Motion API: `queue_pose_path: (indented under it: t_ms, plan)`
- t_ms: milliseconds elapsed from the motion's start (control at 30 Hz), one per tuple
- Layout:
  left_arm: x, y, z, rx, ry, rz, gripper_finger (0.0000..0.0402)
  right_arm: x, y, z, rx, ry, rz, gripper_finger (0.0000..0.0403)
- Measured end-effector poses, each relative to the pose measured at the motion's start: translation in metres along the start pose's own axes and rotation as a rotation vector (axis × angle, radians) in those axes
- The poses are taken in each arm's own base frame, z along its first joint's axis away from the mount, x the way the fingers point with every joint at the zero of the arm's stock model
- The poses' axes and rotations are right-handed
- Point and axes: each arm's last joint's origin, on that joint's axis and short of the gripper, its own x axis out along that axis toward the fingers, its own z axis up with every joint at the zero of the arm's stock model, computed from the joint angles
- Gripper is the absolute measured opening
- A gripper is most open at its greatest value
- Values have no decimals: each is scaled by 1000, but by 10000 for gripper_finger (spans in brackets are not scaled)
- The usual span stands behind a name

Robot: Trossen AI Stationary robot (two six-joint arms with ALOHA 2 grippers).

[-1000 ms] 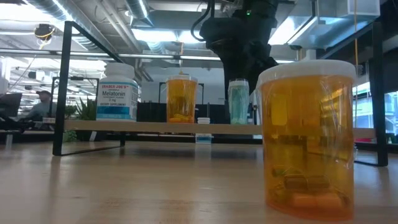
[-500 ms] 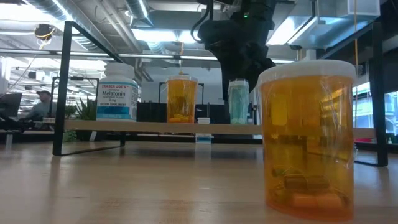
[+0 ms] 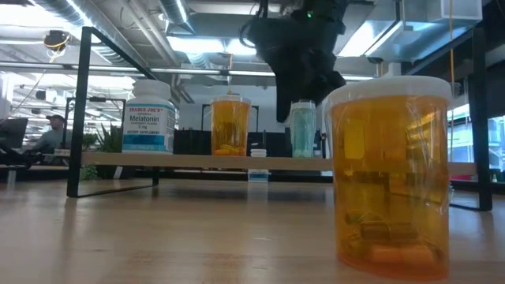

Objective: Pick and place medicine bottles onto shelf by color
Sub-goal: Put the bottom orange pill bottle on the shelf aligned with the other orange pill bottle

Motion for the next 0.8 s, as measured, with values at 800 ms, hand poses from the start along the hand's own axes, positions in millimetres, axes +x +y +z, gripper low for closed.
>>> queue_pose_path:
  t_ms: [800]
  plan:
    - [-10,-4,-14,-92,20,-28,306,-116,82,-26,-422,-381,19,187]
